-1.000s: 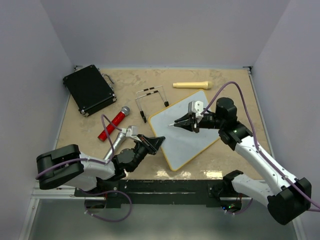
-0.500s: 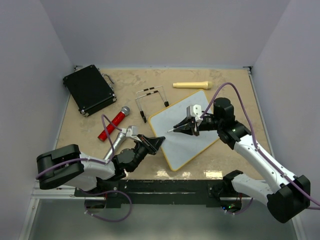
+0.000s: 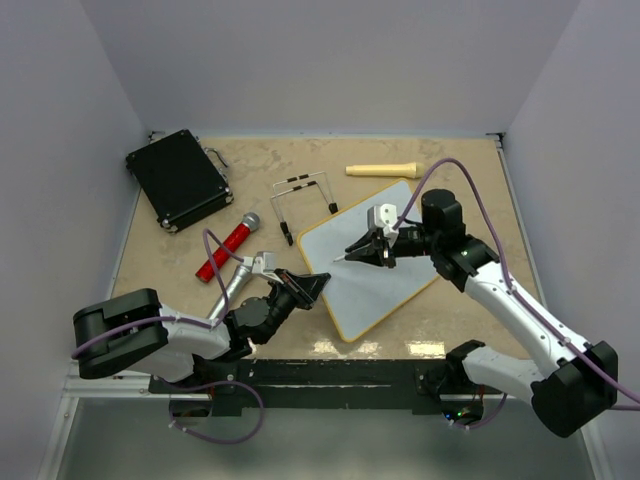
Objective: Write a sentence on the whiteboard
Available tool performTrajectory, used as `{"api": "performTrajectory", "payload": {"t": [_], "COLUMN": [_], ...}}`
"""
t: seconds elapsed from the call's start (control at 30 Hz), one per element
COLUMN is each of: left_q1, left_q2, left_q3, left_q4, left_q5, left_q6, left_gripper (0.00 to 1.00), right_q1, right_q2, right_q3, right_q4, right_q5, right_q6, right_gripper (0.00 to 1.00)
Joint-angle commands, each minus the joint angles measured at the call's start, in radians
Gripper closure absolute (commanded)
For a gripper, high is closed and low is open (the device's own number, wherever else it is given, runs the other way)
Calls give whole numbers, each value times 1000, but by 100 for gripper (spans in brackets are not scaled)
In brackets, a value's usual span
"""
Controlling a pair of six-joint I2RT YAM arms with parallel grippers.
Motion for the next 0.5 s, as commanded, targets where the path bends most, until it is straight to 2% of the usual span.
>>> {"api": "performTrajectory", "payload": {"t": [0.0, 0.17, 0.27, 0.47], "left_q1": [-10, -10, -10, -10], "left_q2": [0, 2, 0, -1], "left_q3": [25, 22, 25, 30], "left_q4": [70, 82, 83, 84], "left_q5": [3, 2, 2, -1], "left_q6": [13, 7, 8, 8], "left_gripper": [100, 100, 100, 100], "right_q1": [10, 31, 66, 131], "right_q2": [31, 40, 44, 89], "right_q3": [131, 111, 93, 108], "right_q4": [-110, -35, 43, 75], "right_q5": [63, 45, 104, 212], "right_q6": [-105, -34, 15, 42], "right_gripper": [100, 100, 100, 100]}}
